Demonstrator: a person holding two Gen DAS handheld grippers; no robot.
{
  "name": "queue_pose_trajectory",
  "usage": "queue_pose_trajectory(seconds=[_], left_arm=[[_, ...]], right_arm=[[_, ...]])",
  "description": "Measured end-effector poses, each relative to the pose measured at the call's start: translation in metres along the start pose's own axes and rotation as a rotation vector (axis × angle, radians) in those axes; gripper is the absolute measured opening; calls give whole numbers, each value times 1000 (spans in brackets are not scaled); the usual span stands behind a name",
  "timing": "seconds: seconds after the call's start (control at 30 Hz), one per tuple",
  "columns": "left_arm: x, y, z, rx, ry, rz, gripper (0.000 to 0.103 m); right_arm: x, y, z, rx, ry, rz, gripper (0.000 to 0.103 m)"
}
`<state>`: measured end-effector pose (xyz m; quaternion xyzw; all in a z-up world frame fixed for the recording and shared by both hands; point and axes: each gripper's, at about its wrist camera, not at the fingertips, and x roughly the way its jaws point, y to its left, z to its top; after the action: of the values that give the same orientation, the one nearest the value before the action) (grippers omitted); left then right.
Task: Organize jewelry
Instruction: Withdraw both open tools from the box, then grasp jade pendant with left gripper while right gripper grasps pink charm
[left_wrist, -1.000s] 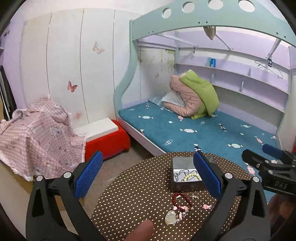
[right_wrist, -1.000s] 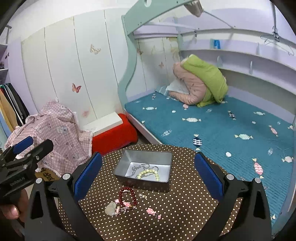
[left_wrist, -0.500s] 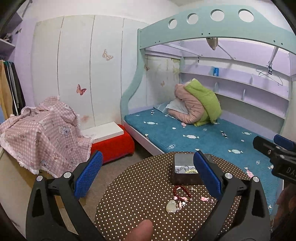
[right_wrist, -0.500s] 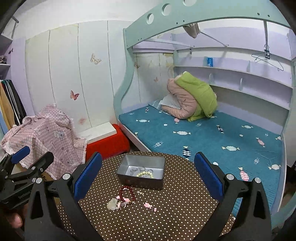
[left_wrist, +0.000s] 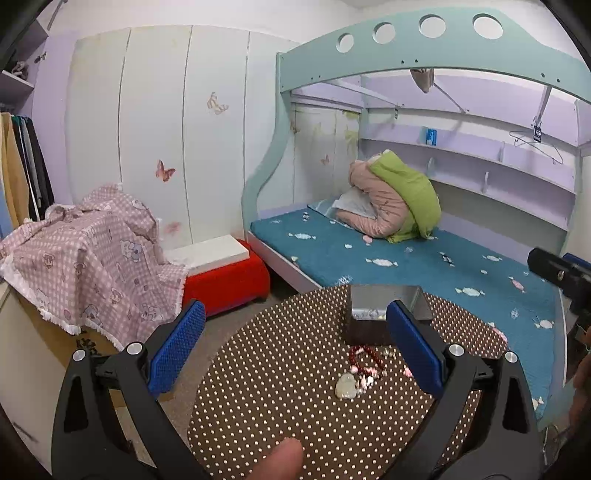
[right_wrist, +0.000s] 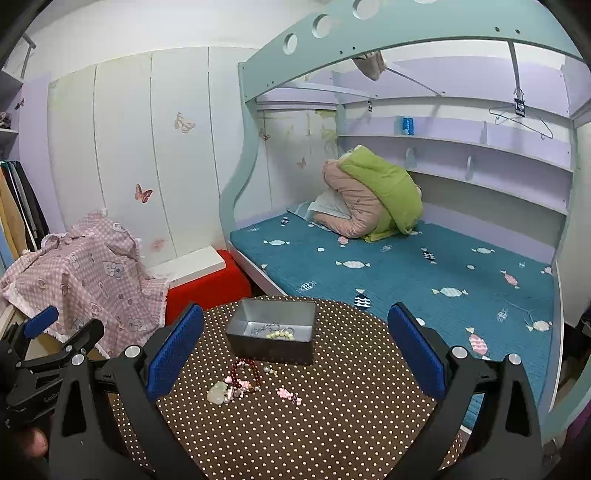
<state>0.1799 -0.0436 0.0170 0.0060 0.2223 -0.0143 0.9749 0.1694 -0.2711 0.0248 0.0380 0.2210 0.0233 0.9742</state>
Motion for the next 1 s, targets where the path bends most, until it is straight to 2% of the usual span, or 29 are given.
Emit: queue_pose_trajectory(seconds=[0.23, 0.67, 1.0], left_arm=[[27, -2, -29, 24, 86, -24, 98], [141, -23, -103, 93, 349, -22, 98], [185, -34, -116, 126, 429, -52, 98]], right_arm=[[13, -6, -19, -2, 63, -15, 96], [66, -19, -69, 32, 264, -22, 96], [91, -22, -81, 39, 331, -9, 96]])
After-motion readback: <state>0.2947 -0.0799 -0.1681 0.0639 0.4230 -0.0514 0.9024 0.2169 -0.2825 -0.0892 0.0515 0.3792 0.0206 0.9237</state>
